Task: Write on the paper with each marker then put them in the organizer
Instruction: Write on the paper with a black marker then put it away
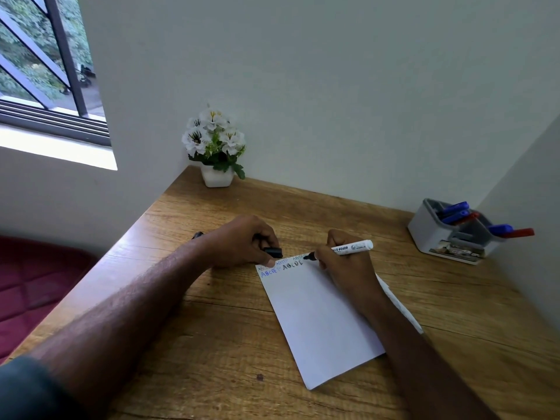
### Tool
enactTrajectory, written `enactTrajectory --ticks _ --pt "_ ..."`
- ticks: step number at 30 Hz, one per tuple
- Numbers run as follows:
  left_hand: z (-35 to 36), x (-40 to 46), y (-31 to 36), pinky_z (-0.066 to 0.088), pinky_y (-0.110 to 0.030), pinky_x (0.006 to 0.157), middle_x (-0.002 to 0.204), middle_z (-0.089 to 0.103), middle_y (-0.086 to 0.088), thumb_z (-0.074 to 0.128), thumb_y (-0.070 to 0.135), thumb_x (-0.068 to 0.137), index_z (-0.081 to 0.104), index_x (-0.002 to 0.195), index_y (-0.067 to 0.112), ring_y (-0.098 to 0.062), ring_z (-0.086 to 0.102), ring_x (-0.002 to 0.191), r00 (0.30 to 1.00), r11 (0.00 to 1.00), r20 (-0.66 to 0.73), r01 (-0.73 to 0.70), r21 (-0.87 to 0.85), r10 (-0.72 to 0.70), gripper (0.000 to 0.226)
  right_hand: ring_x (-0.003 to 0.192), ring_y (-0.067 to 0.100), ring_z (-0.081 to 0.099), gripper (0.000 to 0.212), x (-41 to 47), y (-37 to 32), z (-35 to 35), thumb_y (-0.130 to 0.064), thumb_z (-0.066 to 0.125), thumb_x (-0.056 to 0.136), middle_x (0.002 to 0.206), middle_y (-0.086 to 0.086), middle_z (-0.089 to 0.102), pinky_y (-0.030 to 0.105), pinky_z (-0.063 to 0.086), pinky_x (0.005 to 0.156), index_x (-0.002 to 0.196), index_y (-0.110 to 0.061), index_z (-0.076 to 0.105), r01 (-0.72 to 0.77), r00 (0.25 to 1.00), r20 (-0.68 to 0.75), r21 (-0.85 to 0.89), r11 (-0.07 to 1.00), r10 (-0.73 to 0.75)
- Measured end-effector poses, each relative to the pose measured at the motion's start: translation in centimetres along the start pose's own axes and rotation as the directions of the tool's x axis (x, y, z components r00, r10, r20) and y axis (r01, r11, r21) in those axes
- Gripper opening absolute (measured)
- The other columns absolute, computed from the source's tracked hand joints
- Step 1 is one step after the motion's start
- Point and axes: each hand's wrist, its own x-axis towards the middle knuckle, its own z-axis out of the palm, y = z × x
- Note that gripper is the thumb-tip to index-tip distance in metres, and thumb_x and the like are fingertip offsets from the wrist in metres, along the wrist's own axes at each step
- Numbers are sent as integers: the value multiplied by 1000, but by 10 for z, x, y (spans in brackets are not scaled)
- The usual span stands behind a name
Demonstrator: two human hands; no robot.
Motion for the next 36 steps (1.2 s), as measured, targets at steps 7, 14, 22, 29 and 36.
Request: enactTrajectory --ticks 7,14,22,29,36 --pt "0 0 0 37 -6 58 86 61 19 80 24 79 73 106 22 14 53 74 1000 1000 -6 -9 6 9 28 56 15 33 34 -1 -2 3 -13 64 81 60 8 39 31 26 49 70 0 36 2 1000 5 -26 1000 -2" --pt "1 -1 0 36 -13 63 88 61 16 80 25 79 72 106 22 -1 54 77 1000 1000 -13 -9 25 9 29 57 14 29 35 0 -2 3 -11 64 82 62 6 34 27 24 47 69 -2 33 -6 1000 -12 -26 1000 5" --pt "1 0 0 37 -15 64 89 63 14 80 24 79 73 106 23 -3 55 78 1000 1000 -15 -10 18 10 28 58 16 30 36 0 -2 3 -11 65 81 61 7 34 32 24 51 69 1 33 42 998 -43 -32 999 -43" --pt "0 -1 1 37 -10 61 90 62 18 79 24 79 72 107 24 4 54 77 1000 1000 -7 1 25 -1 28 58 16 29 37 1 1 3 -10 65 81 60 4 33 33 23 51 68 -2 32 48 998 -33 -41 998 -49" --pt "-1 -1 0 42 -16 66 91 63 16 78 24 81 73 104 25 -4 56 82 1000 1000 -12 -21 24 21 24 57 8 49 21 -1 4 -6 -4 68 79 60 -2 55 22 38 52 68 -5 50 118 979 -177 114 986 -96"
